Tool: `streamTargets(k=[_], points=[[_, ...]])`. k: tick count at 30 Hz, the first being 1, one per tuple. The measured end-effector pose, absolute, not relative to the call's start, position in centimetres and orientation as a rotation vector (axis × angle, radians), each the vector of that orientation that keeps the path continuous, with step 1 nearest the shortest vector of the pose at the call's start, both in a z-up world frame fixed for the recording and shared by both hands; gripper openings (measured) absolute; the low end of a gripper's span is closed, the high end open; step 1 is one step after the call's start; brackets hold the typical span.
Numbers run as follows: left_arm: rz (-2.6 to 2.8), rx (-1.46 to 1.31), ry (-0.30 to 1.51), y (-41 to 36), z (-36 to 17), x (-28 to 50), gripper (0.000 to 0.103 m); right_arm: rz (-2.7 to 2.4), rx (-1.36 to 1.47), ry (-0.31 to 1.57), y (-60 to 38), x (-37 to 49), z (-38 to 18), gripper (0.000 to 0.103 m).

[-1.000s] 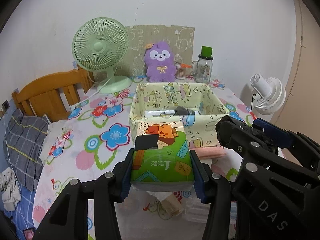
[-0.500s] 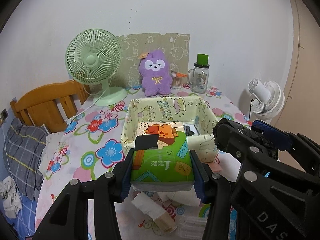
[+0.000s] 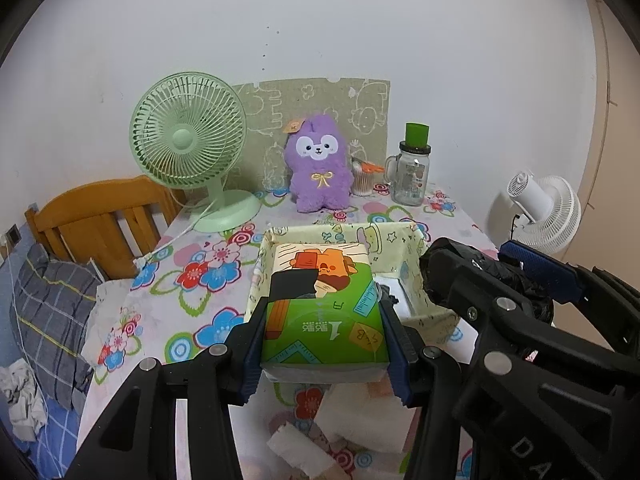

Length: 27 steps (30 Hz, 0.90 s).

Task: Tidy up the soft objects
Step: 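Carry the umbrella and tissue pack over the fabric box with both tools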

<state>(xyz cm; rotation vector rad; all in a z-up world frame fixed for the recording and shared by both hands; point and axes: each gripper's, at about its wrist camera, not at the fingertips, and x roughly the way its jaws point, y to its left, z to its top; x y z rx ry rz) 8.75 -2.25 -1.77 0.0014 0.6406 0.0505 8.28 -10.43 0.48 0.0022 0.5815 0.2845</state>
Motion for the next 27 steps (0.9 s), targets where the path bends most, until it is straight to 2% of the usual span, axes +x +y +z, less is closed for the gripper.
streamTargets(k=[15,27], points=[[0.039,0.008,0.645,-1.6,-2.1,13.6,0.053,0.303,-0.023,0.588,-9.6,13.3,0.5,0.057],[0.026,-0.020,0.697,-0.6,-4.2,17.4,0.053,0.290,-0.025,0.654,-8.6,17.4,-1.8,0.057]])
